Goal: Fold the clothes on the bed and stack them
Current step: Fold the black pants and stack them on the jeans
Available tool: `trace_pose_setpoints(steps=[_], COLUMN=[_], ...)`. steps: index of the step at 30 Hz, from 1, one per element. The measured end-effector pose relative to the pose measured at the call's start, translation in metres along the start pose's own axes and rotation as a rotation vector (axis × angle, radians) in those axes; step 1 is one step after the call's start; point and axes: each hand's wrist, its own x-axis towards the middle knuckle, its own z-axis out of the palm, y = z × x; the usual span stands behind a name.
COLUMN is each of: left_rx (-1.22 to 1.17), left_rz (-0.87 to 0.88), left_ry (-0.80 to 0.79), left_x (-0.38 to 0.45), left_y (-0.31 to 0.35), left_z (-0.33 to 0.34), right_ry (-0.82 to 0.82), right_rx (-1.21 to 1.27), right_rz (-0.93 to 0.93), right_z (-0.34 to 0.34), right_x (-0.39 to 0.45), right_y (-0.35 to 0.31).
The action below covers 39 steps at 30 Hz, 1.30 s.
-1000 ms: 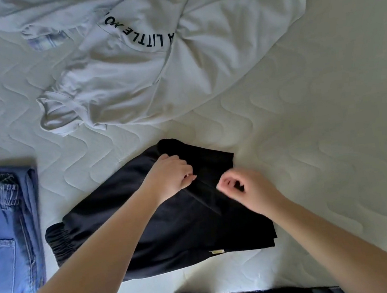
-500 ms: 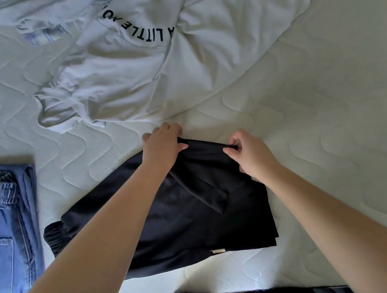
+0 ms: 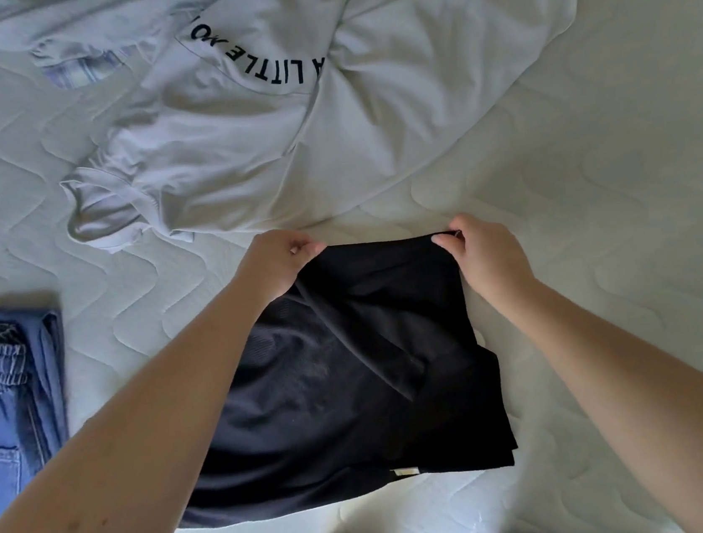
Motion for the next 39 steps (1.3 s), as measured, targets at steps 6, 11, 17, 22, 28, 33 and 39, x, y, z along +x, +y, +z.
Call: trace_pose_setpoints(steps=[6, 11, 17, 22, 28, 33, 39], left_rx=[-0.082, -0.018, 0.185, 0.277, 0.472, 0.540, 0.474], left_rz=[0.054, 0.033, 0.237, 0.473, 0.573, 0.503, 0.429], left_ry=[-0.165, 0.005, 0.178, 0.338, 0.237, -0.060, -0.109], left_x=[0.002, 0.009, 0.004, -0.021, -0.047, -0.037, -0.026], left_y=[0.003, 0.007, 0.012, 0.002, -0.015, -0.010, -0.003], left_z=[0.000, 0.006, 0.016, 0.017, 0.023, 0.025, 0.019], right_ry=[-0.091, 0.005, 0.116, 0.232, 0.172, 0.007, 0.078], right_rx=[0.066, 0.055, -0.158, -0.171, 0.229, 0.343, 0.189], right_rz=[0.009, 0.096, -0.008, -0.181, 0.140, 0.193, -0.025], right_z=[0.009, 0.009, 0.011, 0.008, 0.018, 0.022, 0.007], right_x=[-0.007, -0.005, -0.007, -0.023, -0.039, -0.042, -0.041], right_y=[-0.001, 0.003, -0.001, 0.004, 0.008, 0.005, 0.010])
